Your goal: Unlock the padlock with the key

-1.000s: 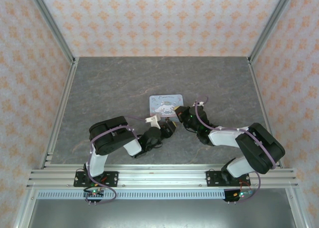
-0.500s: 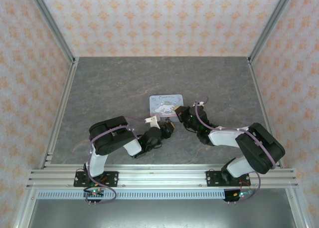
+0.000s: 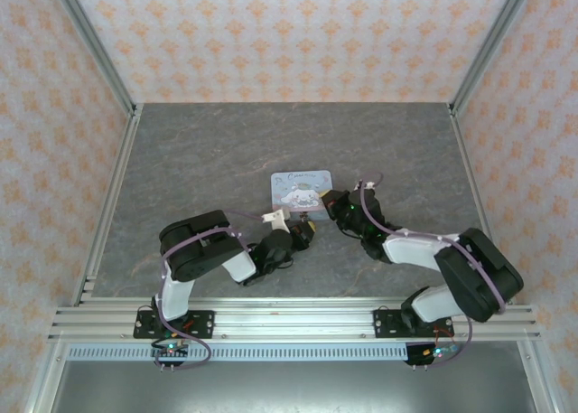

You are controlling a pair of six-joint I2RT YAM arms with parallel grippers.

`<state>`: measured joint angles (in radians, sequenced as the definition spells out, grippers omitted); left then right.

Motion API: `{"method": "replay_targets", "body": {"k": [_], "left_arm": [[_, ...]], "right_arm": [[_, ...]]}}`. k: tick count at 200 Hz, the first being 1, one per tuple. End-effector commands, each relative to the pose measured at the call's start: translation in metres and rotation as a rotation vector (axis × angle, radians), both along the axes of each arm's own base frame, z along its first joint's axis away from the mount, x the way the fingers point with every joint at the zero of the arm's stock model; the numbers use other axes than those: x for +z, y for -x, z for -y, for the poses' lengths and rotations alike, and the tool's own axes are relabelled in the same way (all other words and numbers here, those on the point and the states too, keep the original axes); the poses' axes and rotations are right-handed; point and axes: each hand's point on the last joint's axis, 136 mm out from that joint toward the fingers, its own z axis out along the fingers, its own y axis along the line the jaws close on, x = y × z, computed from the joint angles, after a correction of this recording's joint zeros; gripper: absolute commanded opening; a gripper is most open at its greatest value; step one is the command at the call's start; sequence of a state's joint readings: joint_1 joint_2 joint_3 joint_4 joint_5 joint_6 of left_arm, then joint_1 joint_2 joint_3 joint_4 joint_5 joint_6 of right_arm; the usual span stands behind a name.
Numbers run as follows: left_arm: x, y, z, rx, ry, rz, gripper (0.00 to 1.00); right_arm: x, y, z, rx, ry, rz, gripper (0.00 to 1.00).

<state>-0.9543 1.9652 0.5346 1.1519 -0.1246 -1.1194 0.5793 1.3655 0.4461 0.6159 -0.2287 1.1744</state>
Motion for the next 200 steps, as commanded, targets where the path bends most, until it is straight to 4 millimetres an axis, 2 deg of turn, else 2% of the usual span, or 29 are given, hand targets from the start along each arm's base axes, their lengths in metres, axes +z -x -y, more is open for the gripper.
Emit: {"method": "replay_targets", "body": {"k": [1, 28, 31, 38, 67, 107, 145, 200], "left_arm": [[-0.011, 0.001, -0.013, 0.020, -0.037, -0.062, 0.00], [-0.014, -0.001, -0.016, 0.020, -0.033, -0.098, 0.00], [-0.003, -0.003, -0.015, 0.019, -0.011, -0.085, 0.00], [0.000, -0.004, -0.015, 0.018, -0.001, -0.087, 0.00], [0.009, -0.008, -0.016, 0.008, 0.024, -0.100, 0.00], [0.021, -0.008, -0.012, -0.029, 0.048, -0.133, 0.00], [0.031, -0.007, -0.009, -0.055, 0.088, -0.157, 0.00], [0.038, -0.009, -0.008, -0.076, 0.146, -0.177, 0.00]], "right_arm": [[0.030, 0.009, 0.002, 0.051, 0.007, 0.068, 0.00], [0.042, 0.030, 0.008, 0.111, 0.005, 0.105, 0.00], [0.041, 0.033, 0.008, 0.120, 0.005, 0.104, 0.00], [0.043, 0.039, 0.010, 0.136, 0.000, 0.116, 0.00], [0.033, 0.062, 0.017, 0.166, -0.016, 0.110, 0.00], [0.003, 0.085, 0.038, 0.102, -0.063, 0.048, 0.00], [-0.022, 0.093, 0.053, 0.012, -0.135, -0.023, 0.00], [-0.024, 0.097, 0.044, -0.002, -0.129, -0.033, 0.00]]}}
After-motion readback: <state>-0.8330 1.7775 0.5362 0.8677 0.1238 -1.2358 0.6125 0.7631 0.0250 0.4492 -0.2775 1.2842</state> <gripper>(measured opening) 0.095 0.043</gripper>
